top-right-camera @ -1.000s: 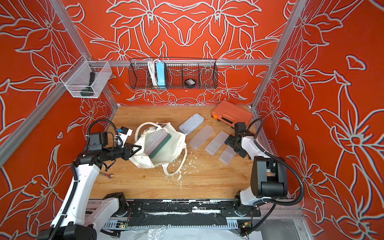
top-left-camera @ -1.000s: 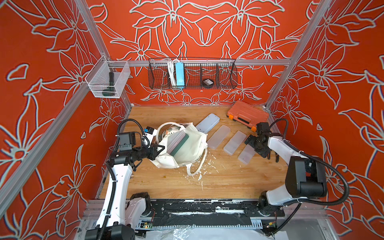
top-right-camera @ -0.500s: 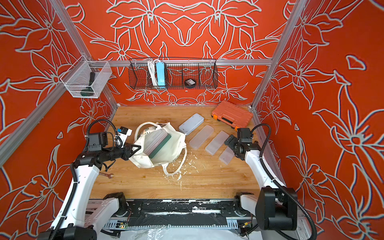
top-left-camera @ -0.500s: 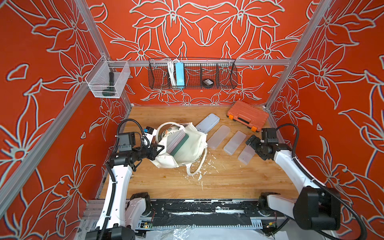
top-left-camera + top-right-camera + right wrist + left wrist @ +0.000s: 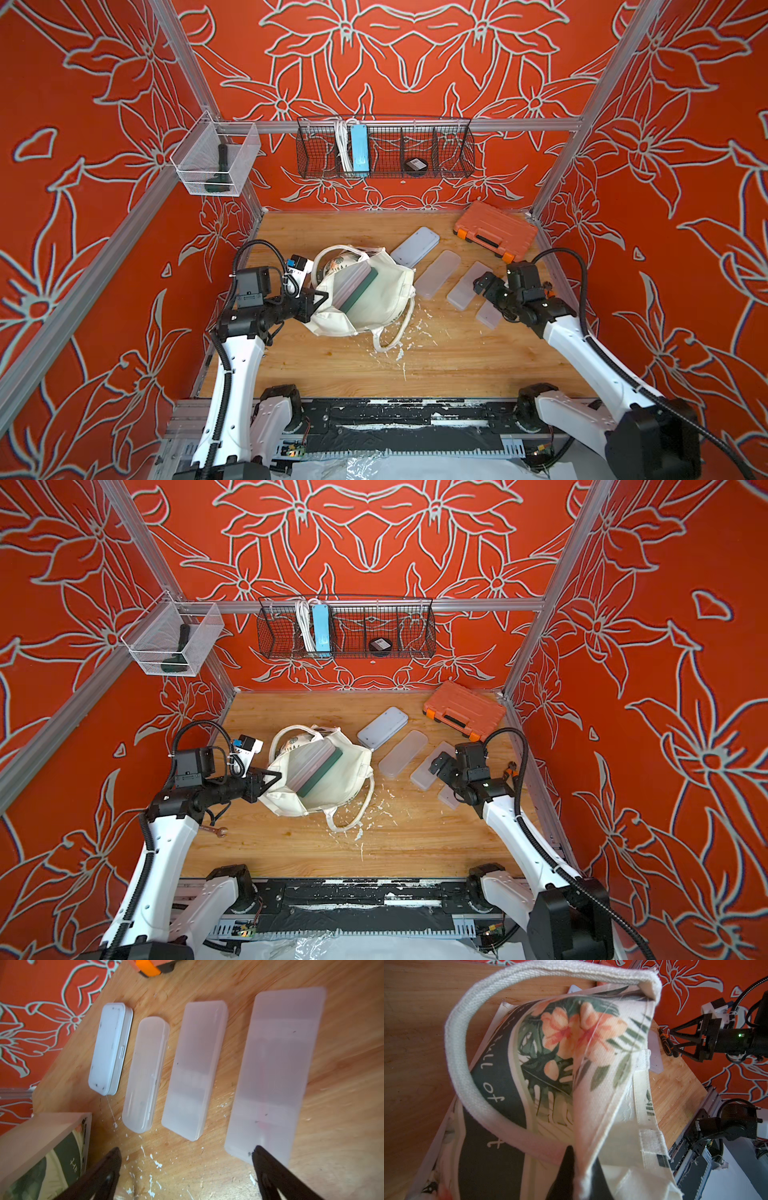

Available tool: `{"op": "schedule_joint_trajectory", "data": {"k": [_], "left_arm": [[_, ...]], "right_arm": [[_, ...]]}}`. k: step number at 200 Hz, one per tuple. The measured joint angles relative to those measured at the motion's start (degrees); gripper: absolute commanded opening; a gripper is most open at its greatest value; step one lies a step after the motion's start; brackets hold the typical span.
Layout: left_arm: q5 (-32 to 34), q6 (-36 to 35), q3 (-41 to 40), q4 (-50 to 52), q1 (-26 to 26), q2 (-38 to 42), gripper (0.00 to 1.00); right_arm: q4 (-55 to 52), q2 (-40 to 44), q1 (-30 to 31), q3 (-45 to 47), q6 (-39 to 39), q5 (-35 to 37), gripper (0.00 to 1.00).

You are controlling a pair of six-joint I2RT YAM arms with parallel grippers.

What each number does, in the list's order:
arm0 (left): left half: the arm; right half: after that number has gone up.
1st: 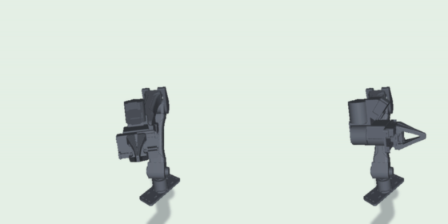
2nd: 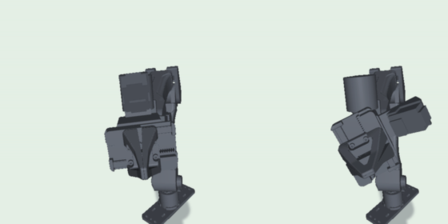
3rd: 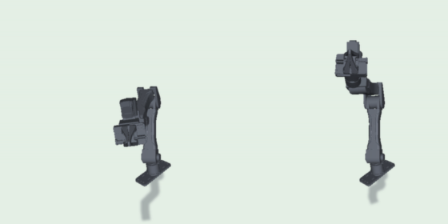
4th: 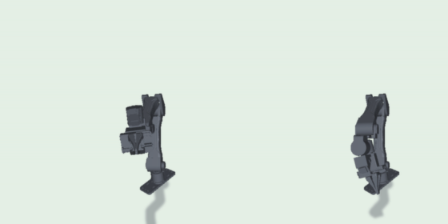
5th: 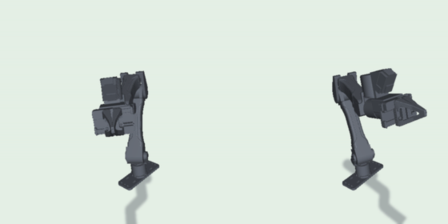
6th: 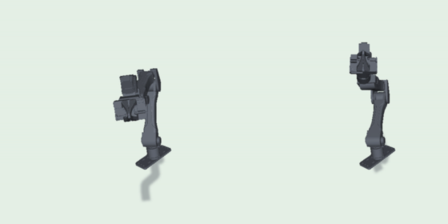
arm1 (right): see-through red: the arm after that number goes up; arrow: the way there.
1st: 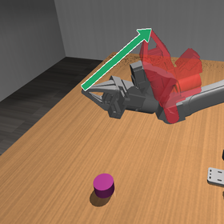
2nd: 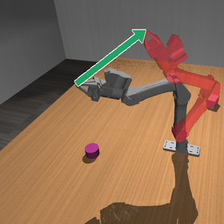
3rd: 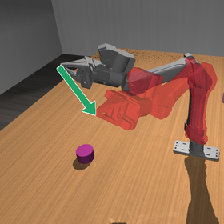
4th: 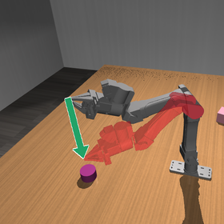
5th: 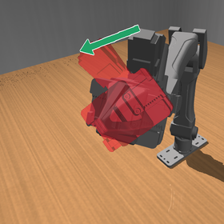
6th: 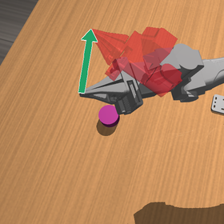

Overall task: Take out the pencil case from the canvas bag
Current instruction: Pick up the pencil case from the canvas bag.

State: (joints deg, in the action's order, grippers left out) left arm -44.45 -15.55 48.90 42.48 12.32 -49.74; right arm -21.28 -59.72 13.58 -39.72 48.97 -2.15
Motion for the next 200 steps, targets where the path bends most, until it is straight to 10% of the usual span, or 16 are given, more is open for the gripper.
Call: {"op": "schedule_joint_trajectory", "data": {"k": [200], "left_arm": [[0.39, -0.04, -0.28, -0.5, 0.0, 0.98, 0.0]], "right_arm": [[17.92, -3.58, 34.1, -4.07, -0.79, 9.64, 0.95]]}}
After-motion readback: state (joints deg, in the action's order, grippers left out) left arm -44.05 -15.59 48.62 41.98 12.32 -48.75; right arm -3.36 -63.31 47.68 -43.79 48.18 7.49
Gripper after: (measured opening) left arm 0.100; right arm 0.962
